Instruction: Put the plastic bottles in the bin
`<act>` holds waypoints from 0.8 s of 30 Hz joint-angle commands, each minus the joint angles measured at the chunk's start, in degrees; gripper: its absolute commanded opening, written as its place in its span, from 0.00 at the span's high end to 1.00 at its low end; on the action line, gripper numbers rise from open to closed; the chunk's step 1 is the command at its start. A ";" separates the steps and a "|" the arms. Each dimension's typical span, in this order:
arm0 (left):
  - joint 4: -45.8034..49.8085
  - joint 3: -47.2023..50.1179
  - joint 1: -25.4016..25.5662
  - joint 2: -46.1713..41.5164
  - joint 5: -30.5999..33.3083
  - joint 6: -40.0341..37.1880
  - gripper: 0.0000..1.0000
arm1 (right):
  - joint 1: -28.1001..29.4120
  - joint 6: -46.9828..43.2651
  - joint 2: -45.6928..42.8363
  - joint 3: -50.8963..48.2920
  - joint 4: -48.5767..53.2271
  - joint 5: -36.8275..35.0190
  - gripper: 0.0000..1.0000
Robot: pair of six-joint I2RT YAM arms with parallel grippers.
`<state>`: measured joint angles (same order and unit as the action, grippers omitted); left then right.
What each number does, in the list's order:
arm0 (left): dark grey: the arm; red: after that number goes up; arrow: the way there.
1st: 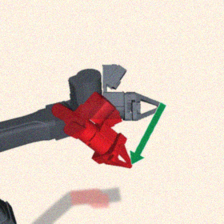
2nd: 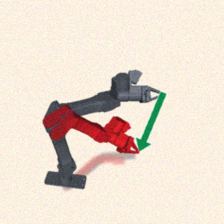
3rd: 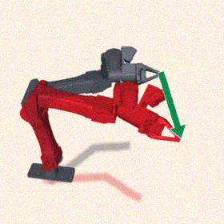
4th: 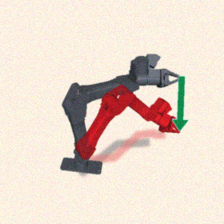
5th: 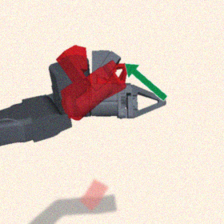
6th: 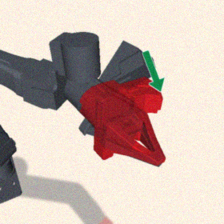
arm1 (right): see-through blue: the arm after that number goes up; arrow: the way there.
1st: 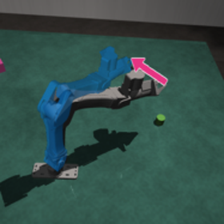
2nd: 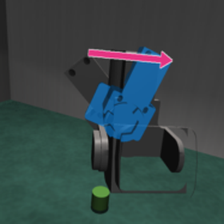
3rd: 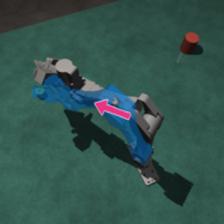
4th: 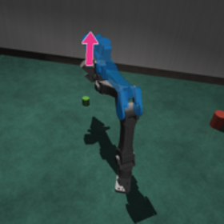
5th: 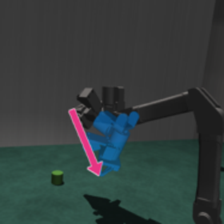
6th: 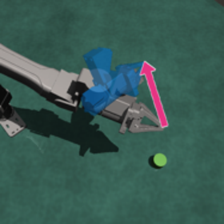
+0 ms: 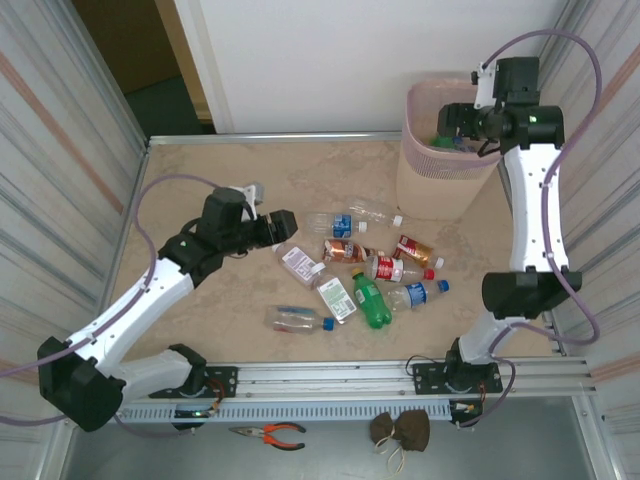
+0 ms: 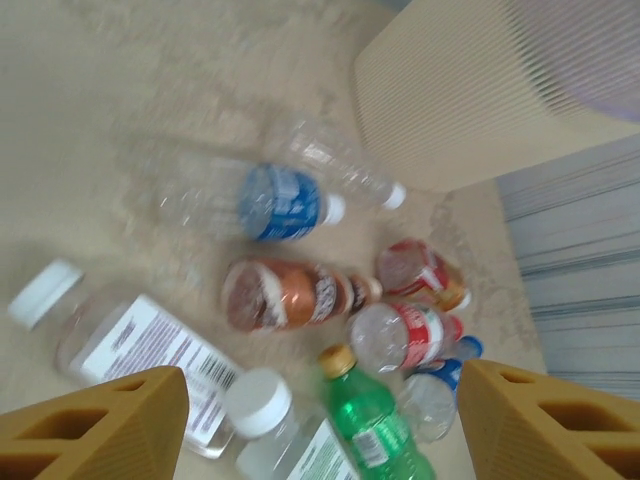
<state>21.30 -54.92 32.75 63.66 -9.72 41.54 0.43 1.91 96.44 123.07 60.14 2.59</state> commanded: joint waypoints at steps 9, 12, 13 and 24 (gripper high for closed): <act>30.61 3.21 5.55 -4.14 13.97 39.57 0.32 | 0.80 5.46 -18.99 -22.67 -15.17 2.44 0.17; 33.64 3.47 7.53 -3.64 11.35 47.84 0.28 | 0.85 5.90 -22.06 -26.03 -16.66 3.32 0.17; 33.94 4.01 8.53 -3.65 10.63 50.99 0.26 | 0.81 6.10 -22.89 -26.84 -17.04 3.39 0.17; 26.44 10.30 12.99 -2.14 0.87 73.48 0.11 | 2.03 6.84 -26.57 -29.20 -18.30 5.19 0.17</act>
<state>50.35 -46.83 45.17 60.53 -5.34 105.80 2.00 7.51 71.40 94.26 43.51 6.55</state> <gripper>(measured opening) 0.889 0.826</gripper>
